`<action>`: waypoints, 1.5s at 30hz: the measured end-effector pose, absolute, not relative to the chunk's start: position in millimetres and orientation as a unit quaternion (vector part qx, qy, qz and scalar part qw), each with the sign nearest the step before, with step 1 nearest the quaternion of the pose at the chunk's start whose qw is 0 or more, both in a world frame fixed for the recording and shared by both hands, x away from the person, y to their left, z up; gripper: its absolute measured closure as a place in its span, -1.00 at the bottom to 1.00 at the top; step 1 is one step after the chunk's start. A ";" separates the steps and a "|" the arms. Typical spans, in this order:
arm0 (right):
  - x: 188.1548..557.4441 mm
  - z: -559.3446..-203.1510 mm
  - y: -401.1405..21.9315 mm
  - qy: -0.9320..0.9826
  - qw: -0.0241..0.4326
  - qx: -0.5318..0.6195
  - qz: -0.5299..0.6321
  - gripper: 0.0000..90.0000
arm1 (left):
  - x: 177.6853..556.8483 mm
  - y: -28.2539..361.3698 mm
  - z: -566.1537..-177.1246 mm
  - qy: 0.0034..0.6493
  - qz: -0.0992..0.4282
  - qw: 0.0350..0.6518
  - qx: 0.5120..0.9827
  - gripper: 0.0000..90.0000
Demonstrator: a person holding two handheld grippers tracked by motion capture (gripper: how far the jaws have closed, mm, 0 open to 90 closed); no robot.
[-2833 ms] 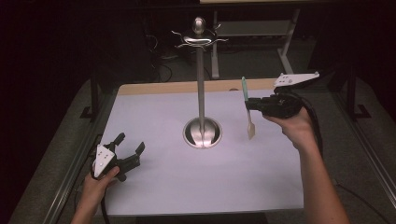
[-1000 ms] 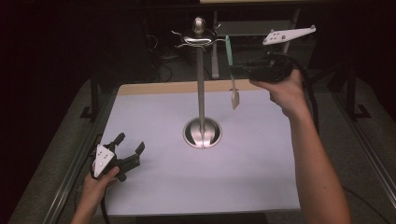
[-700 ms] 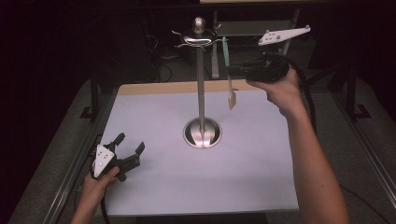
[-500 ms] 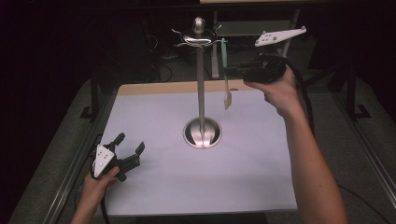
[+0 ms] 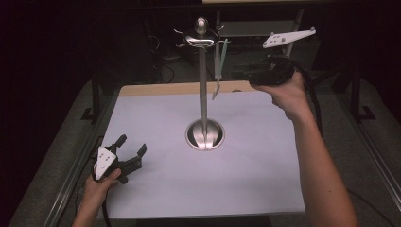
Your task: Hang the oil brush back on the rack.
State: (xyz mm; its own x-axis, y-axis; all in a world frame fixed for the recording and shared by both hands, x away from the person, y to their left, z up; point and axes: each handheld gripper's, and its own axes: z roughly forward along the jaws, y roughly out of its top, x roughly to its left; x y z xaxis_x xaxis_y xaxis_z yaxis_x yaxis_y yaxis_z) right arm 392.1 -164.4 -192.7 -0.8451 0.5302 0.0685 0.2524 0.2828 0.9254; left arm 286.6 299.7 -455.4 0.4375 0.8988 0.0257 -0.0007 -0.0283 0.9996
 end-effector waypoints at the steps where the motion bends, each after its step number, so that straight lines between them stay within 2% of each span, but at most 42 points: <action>1: 392.1 -192.7 -164.4 0.791 0.127 0.247 0.545 0.49 | 286.6 299.7 -455.4 0.369 0.380 0.591 0.608 -0.68; 5: 389.8 -201.1 -172.6 0.789 0.130 0.257 0.542 0.36 | 286.4 299.8 -455.5 0.369 0.382 0.591 0.607 -0.68; 21: 371.6 -236.4 -196.2 0.791 0.154 0.290 0.517 0.11 | 287.0 300.6 -455.6 0.370 0.381 0.594 0.604 -0.68; 45: 341.9 -319.1 -218.8 0.802 0.157 0.332 0.471 -0.07 | 286.4 301.1 -455.7 0.368 0.381 0.592 0.607 -0.68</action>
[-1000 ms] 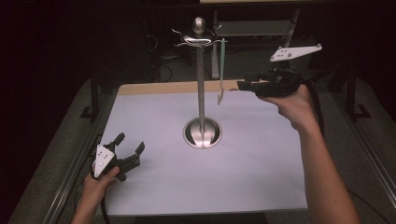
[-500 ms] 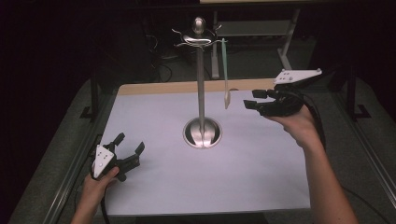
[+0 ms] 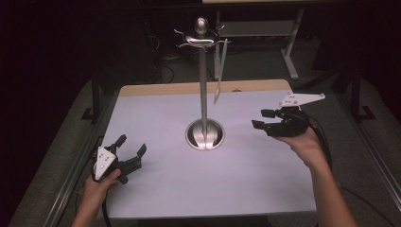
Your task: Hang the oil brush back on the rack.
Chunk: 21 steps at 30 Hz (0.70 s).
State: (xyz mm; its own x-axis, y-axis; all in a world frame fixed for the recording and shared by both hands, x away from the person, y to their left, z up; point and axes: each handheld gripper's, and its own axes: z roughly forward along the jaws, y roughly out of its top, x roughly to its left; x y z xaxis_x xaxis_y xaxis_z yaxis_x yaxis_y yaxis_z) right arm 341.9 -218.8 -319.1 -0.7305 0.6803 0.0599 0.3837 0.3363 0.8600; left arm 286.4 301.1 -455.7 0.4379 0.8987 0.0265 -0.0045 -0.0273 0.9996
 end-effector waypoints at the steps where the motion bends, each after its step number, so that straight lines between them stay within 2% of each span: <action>1: 340.3 -323.2 -219.7 0.802 0.157 0.335 0.470 -0.07 | 286.6 301.0 -455.7 0.368 0.382 0.592 0.607 -0.68; 21: 314.5 -394.2 -245.7 0.794 0.153 0.379 0.451 -0.13 | 286.1 300.5 -456.0 0.370 0.380 0.593 0.606 -0.68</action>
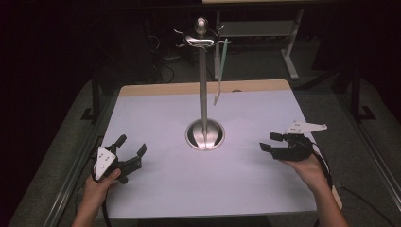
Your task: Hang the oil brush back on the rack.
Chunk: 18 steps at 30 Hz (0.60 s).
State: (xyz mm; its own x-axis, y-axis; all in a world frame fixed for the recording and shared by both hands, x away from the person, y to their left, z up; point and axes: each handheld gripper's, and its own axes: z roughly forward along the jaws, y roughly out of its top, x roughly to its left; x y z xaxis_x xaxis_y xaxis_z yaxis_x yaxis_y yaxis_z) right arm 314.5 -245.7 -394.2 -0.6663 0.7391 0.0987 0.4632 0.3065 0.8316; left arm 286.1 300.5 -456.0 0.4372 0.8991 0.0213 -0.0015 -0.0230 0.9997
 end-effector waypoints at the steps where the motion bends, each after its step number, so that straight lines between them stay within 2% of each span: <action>1: 312.3 -398.3 -248.2 0.793 0.152 0.381 0.451 -0.13 | 286.1 300.4 -456.0 0.370 0.380 0.593 0.606 -0.68; 18: 299.7 -435.3 -256.3 0.795 0.141 0.405 0.429 -0.13 | 286.0 300.4 -456.2 0.369 0.380 0.596 0.603 -0.68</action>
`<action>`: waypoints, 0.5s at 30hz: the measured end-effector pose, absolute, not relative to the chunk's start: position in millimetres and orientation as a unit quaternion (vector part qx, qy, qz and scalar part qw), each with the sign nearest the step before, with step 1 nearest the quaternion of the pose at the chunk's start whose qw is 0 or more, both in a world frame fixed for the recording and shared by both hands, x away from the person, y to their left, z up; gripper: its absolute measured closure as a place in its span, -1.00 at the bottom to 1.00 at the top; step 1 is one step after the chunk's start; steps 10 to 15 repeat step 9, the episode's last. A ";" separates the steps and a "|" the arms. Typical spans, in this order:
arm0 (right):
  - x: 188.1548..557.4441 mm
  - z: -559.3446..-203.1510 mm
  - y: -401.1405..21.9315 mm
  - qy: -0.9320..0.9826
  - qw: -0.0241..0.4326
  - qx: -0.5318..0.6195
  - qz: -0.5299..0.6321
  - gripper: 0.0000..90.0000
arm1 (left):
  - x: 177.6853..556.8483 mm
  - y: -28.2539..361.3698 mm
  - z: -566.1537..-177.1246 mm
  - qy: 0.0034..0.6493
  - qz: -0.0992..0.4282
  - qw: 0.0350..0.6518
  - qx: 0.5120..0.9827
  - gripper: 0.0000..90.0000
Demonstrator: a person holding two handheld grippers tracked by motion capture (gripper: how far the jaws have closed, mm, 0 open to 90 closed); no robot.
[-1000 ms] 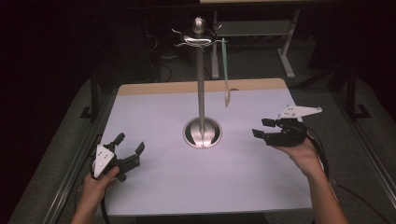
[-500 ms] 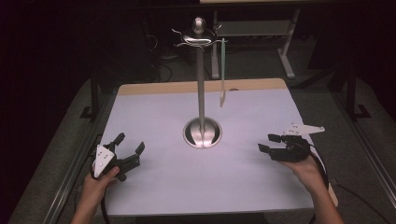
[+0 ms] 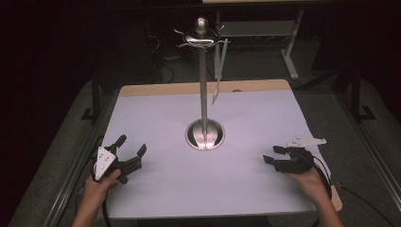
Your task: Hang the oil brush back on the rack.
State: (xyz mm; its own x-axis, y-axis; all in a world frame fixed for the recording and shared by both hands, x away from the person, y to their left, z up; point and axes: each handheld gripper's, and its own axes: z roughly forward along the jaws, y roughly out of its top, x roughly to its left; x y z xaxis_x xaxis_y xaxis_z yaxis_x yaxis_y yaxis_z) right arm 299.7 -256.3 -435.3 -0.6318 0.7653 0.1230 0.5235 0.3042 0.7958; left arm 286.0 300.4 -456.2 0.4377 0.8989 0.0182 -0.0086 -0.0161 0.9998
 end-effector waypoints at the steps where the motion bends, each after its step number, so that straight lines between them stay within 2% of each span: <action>1: 299.8 -436.0 -255.6 0.796 0.141 0.406 0.426 -0.13 | 286.0 300.5 -456.2 0.369 0.381 0.596 0.603 -0.68; 15: 299.7 -436.3 -254.4 0.800 0.142 0.402 0.423 -0.14 | 285.5 300.7 -456.0 0.369 0.381 0.592 0.606 -0.68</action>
